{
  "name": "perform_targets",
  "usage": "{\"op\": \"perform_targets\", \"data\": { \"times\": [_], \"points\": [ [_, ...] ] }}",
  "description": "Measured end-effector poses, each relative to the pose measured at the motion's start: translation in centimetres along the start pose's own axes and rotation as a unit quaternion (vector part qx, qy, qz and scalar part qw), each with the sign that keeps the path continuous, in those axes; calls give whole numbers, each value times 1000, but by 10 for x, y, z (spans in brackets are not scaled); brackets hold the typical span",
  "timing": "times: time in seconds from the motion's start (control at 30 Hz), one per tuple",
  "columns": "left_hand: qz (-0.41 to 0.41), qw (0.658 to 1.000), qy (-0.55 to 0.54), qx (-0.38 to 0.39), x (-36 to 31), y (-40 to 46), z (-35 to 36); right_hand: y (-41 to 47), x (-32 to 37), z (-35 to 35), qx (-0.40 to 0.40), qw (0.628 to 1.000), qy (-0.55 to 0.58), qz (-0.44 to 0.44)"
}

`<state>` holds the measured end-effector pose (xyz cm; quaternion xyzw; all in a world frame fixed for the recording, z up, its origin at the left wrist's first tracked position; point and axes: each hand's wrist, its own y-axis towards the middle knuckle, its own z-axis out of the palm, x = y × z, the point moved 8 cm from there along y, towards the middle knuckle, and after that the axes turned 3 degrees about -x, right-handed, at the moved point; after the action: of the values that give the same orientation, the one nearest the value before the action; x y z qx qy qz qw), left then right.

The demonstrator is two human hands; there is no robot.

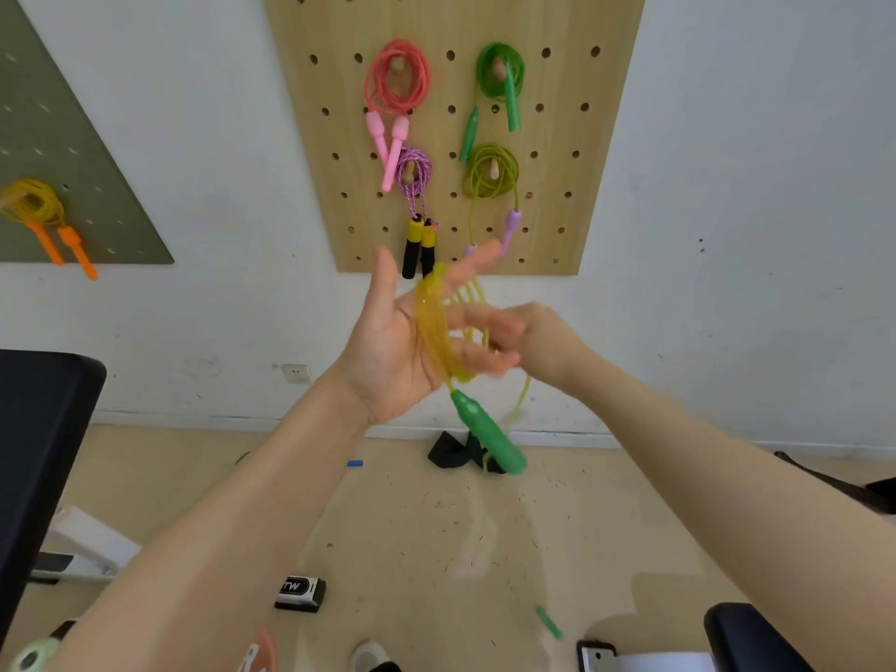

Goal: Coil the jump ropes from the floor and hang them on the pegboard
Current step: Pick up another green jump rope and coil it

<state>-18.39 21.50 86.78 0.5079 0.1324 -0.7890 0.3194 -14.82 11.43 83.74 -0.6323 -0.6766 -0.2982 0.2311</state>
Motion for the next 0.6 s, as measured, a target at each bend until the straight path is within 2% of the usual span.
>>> {"op": "perform_targets", "data": {
  "times": [0.07, 0.13, 0.2, 0.23, 0.3, 0.33, 0.4, 0.47, 0.53, 0.6],
  "points": [
    [22, 997, 20, -76, -7, 7, -20, -13, 4, 28, 119, 993, -23, 9],
    [7, 984, 70, -165, -3, 11, -52, -30, 14, 48, 229, 968, -100, -15],
    [-40, 964, 121, -235, 12, 9, -85, -41, 28, 52, 280, 944, -163, -59],
    [-73, 952, 148, -259, 23, 6, -97, -43, 37, 48, 283, 943, -158, -70],
    [-128, 939, 176, -267, 44, -3, -108, -39, 57, 30, 237, 959, -115, -105],
    [-144, 942, 183, -243, 53, -6, -103, -34, 65, 17, 189, 970, -87, -123],
    [-174, 949, 210, -155, 65, -13, -81, -22, 71, -11, 77, 987, -11, -137],
    [-200, 957, 198, -71, 68, -20, -54, -10, 59, -29, -15, 992, 74, -106],
    [-169, 975, 141, -18, 57, -21, -32, -2, 41, -27, -44, 989, 124, -61],
    [-93, 993, 65, -16, 36, -17, -18, 2, 23, -8, -16, 994, 103, -19]
  ]
}}
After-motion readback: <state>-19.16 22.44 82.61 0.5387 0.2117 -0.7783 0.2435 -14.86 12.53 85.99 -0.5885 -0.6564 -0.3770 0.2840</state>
